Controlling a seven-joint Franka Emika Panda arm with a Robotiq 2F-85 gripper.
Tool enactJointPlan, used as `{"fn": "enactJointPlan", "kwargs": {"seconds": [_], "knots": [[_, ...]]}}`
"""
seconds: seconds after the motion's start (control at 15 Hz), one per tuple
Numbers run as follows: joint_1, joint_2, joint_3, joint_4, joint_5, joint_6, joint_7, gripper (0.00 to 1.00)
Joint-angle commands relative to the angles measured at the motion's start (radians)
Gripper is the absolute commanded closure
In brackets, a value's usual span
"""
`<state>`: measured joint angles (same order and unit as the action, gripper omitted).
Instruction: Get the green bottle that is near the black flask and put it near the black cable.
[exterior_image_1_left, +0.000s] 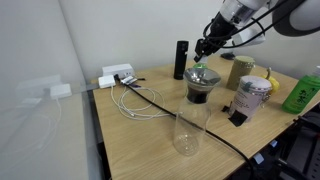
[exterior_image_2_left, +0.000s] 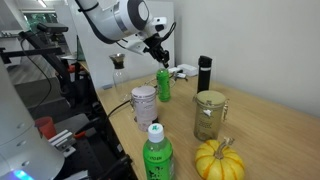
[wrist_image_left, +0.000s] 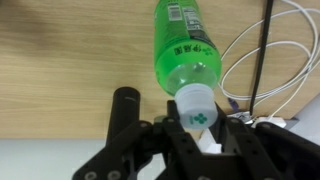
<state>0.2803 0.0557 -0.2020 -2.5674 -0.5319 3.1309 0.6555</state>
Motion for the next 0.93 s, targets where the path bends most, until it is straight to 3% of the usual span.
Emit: {"fn": "enactJointPlan", "kwargs": {"seconds": [0.0,0.27,0.53,0.73,0.87], "knots": [[-0.014,-0.017,0.069,-0.081,0.080,0.079,-0.137,0.92],[-0.022,-0.013,0.139,-0.111,0.094,0.118,-0.181,0.92],[-0.030,-0.012,0.153,-0.105,0.086,0.109,-0.202,0.90],[-0.035,-0.014,0.158,-0.103,0.097,0.104,-0.207,0.40],[-0.042,-0.014,0.168,-0.109,0.113,0.111,-0.204,0.28]]}}
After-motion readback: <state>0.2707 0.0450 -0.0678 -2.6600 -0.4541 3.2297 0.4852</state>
